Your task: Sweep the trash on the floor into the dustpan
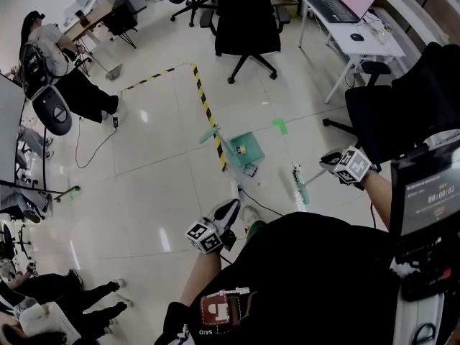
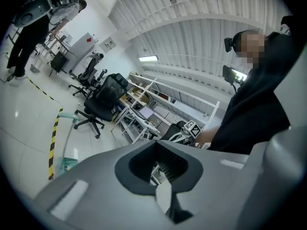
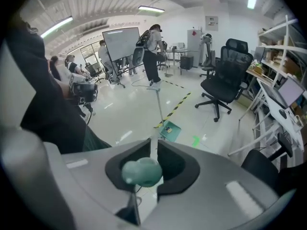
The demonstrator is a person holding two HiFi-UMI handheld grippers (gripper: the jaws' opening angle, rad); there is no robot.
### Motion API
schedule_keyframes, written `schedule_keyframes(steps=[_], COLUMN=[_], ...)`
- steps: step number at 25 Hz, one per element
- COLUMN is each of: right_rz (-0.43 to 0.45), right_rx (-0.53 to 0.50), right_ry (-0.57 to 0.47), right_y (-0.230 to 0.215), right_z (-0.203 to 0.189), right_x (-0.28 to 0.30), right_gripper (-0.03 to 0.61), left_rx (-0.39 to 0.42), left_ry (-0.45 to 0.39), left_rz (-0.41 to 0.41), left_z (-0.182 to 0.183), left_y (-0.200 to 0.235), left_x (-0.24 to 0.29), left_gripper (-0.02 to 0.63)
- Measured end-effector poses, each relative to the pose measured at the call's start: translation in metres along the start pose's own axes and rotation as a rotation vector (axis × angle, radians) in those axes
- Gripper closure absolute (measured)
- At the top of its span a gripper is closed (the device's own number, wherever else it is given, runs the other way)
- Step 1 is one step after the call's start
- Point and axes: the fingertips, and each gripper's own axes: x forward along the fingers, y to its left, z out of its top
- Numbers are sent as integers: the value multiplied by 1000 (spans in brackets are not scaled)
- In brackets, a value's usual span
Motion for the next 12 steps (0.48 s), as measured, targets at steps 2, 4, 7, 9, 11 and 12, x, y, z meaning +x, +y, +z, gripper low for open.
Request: schedule_keyframes(steps=[2, 4, 7, 9, 11, 12], right_rz=[9, 24, 60, 90, 122, 140], right_rx=[31, 59, 69, 71, 71, 69], right_ry=[7, 12, 21, 18, 7, -1], right_y=[-7, -14, -19, -22, -29, -33], right_z=[30, 55, 87, 104, 119, 126], right_x=[17, 33, 56, 73, 92, 102], right_gripper=[535, 535, 535, 535, 535, 535], left_rx=[-13, -41, -76, -90, -100, -104], left_ry=[6, 1, -17, -24, -38, -44], left_rz=[11, 45, 110, 145, 182, 207], left_z=[13, 23, 36, 36, 31, 29], left_y=[27, 49, 66, 71, 76, 77], left_x=[-14, -29, -46, -54, -60, -62], left_gripper=[617, 617, 617, 617, 618, 617])
